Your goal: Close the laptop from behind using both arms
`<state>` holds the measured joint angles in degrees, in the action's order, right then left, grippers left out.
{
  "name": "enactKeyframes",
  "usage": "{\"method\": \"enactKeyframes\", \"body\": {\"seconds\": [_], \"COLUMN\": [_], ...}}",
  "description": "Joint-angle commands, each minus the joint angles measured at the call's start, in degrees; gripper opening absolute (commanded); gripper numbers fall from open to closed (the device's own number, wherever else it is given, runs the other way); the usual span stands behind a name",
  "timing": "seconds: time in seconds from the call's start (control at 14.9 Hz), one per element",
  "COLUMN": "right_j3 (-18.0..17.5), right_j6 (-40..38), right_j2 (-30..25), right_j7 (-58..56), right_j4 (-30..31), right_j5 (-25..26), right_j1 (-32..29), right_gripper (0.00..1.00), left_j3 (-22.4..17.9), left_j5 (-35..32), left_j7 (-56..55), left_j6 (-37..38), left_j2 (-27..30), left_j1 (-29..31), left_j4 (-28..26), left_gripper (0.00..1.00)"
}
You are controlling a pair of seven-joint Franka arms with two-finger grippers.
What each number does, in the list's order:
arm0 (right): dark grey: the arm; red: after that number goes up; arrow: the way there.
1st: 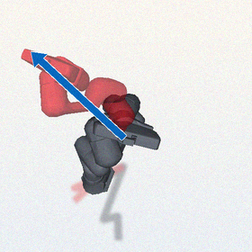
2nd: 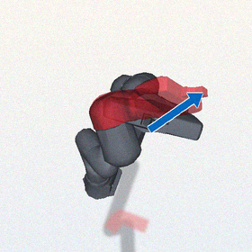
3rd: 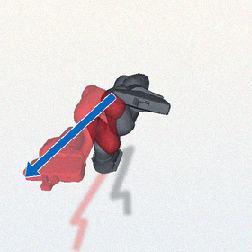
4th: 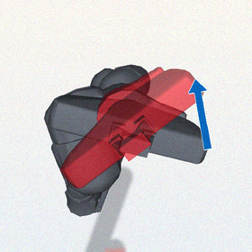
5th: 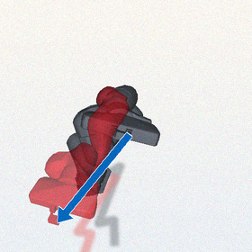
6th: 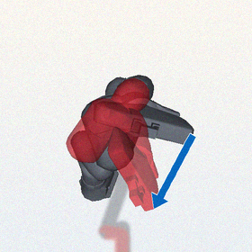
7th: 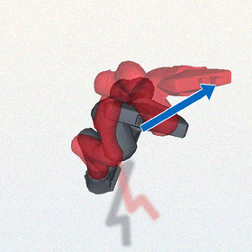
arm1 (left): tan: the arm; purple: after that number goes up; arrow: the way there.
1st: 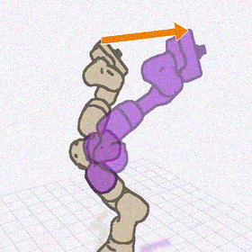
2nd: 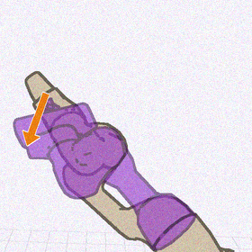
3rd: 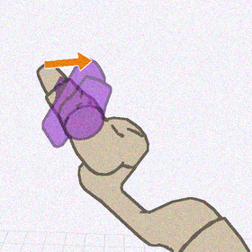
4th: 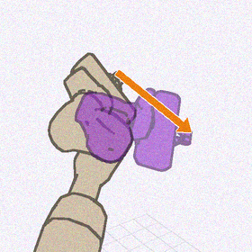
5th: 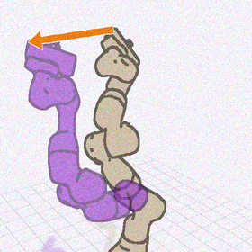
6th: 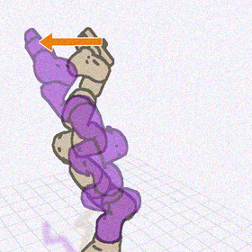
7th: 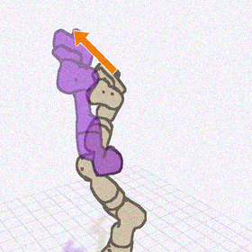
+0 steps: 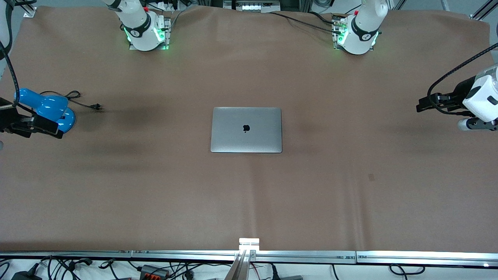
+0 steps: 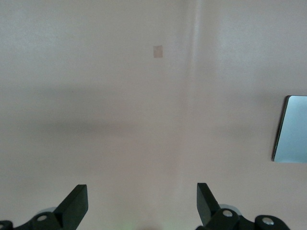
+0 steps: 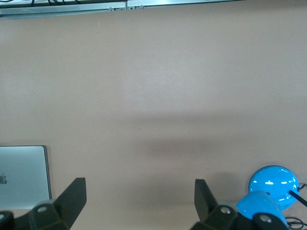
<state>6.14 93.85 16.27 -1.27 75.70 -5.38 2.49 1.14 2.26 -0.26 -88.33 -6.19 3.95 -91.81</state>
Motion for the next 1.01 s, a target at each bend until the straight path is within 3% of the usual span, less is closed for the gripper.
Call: {"method": "enactKeyframes", "body": {"seconds": [0.0, 0.4, 0.67, 0.94], "right_j3": [-1.6, -1.6, -1.7, -1.7], "right_j6": [0.5, 8.5, 10.5, 8.0], "right_j2": [-3.8, -15.5, -19.3, -20.9], "right_j7": [-0.9, -0.8, -0.8, -0.9], "right_j4": [4.4, 22.2, 27.6, 28.0], "right_j5": [2.3, 4.8, 5.9, 5.9], "right_j1": [-0.7, -0.6, -0.5, -0.5], "right_gripper": [1.0, 1.0, 1.0, 1.0], "left_j3": [0.2, 0.1, 0.3, 1.0], "left_j5": [-0.9, -0.9, -0.9, -0.8], "left_j7": [1.0, 0.9, 0.5, 0.5], "left_j6": [-0.2, 0.2, 0.8, 1.0], "left_j2": [1.4, 1.5, 1.5, 1.6], "left_j1": [-0.1, 0.0, -0.2, -0.1], "left_j4": [-1.2, -1.2, -0.9, -0.9], "left_gripper": [1.0, 1.0, 1.0, 1.0]}}
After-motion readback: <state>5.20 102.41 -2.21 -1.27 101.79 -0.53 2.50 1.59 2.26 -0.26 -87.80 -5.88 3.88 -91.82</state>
